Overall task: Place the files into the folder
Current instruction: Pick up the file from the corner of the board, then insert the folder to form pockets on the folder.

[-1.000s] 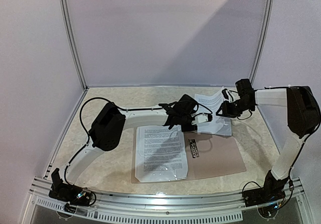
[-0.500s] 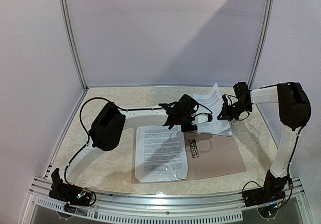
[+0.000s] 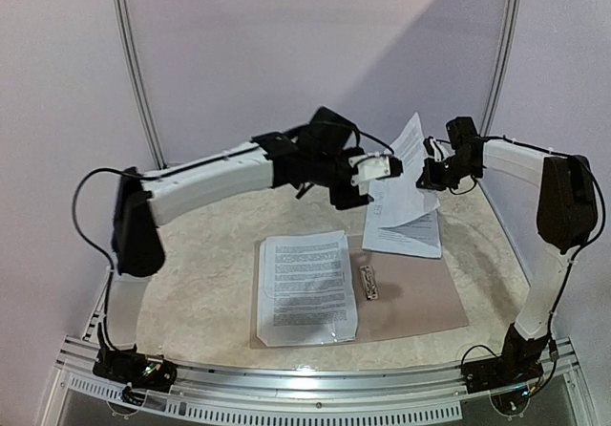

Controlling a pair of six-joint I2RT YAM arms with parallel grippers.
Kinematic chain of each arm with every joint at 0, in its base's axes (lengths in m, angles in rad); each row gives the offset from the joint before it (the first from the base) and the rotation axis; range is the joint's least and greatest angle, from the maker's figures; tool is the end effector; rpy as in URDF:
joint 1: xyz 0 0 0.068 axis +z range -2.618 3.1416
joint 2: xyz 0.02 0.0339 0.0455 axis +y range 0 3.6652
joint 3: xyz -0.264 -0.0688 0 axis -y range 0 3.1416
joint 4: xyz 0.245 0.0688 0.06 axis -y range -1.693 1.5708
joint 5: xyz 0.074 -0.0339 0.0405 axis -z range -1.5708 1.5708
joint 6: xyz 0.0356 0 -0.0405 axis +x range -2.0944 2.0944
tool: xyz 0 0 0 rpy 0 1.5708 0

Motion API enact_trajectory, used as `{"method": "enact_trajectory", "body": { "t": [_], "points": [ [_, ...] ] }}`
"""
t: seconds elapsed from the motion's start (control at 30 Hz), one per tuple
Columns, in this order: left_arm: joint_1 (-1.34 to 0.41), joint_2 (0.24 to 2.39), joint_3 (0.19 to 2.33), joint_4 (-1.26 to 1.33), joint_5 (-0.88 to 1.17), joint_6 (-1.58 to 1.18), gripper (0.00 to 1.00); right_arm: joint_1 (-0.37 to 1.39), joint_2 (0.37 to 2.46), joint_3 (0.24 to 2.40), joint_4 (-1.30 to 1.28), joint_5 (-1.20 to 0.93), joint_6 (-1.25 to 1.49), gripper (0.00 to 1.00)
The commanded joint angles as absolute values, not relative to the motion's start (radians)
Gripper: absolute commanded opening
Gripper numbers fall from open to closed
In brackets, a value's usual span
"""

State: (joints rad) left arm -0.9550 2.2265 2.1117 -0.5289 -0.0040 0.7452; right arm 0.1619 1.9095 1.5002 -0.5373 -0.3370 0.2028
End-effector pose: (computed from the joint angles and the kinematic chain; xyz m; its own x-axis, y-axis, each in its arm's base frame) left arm 0.2998 -0.4235 0.2885 0.2975 0.7535 -0.5862 0.8337 0.0942 0.5442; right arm 0.4119 0.0792 0.2327 -0.8535 0.0532 -0.5184 -0.1745 0.9082 0.3805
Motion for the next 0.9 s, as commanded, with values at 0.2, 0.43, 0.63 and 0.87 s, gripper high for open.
{"method": "enact_trajectory", "body": {
  "t": [0.2,0.43,0.63,0.87],
  "points": [
    [-0.848,1.784,1.66,-0.651,0.067,0.652,0.75,0.359,1.733,1.595,-0.535,-0.269,0.196,0.0],
    [-0.727,1.558,1.39,-0.667,0.172,0.606,0.75,0.571,1.754,1.719,-0.546,-0.298,0.2,0.0],
    [-0.654,1.414,1.217,-0.673,0.269,0.628,0.74,0.663,1.723,1.579,-0.422,-0.451,0.299,0.0],
    [-0.658,1.421,1.094,-0.654,0.387,0.741,0.77,0.666,1.611,1.157,-0.191,-0.44,0.412,0.0]
  ]
}}
